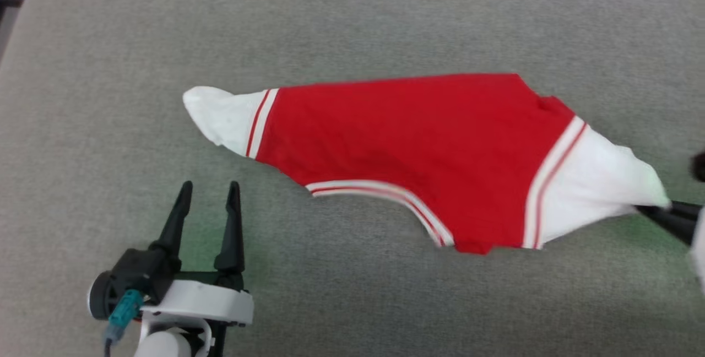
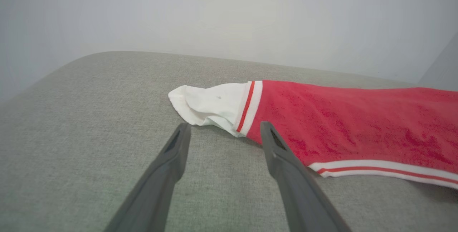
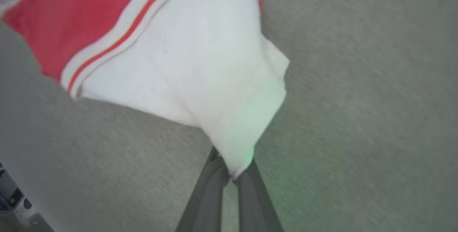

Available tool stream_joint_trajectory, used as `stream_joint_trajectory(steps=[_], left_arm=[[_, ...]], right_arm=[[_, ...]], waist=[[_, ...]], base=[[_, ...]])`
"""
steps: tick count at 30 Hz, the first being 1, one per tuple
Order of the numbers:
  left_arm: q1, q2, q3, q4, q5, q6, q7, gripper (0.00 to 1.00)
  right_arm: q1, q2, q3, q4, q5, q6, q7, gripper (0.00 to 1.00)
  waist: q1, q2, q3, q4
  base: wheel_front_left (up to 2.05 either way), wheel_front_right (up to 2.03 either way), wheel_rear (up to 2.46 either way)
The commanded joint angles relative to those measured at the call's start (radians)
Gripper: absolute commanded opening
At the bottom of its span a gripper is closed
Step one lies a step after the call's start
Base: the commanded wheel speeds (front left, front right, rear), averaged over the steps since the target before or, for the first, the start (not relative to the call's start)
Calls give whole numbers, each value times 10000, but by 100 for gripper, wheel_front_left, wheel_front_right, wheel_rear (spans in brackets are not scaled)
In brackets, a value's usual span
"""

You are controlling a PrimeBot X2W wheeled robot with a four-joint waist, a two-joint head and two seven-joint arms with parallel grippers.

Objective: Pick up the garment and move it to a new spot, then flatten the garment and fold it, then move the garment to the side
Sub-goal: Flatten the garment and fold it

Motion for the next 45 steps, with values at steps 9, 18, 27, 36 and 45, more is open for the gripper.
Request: stream_joint_trajectory(steps=[9, 18, 27, 36, 45], left_arm=[[-142, -167, 413, -198, 371, -316, -2, 100], [-477, -281, 394, -70, 645, -562, -2, 100], [-570, -254, 572, 53, 838, -660, -2, 100], [-426, 217, 909, 120, 862, -737, -2, 100], [-850, 2117, 92, -188, 1364, -810, 651, 100]], right_arm=[[1764, -784, -2181, 892, 475, -14, 63, 0], [2126, -17, -3101, 2279, -313, -14, -38, 0], [1921, 921, -3029, 3217, -1623, -24, -312, 0], [2264, 1166, -3367, 2987, -1460, -11, -2185, 100], [2591, 1358, -4145, 2006, -1450, -14, -4918, 100]], waist=[[0, 0, 408, -585], [0, 0, 807, -380], [0, 0, 916, -297], [0, 0, 461, -756], [0, 0, -432, -1151]], base=[[0, 0, 0], [0, 0, 0], [0, 0, 0], [0, 0, 0], [0, 0, 0]])
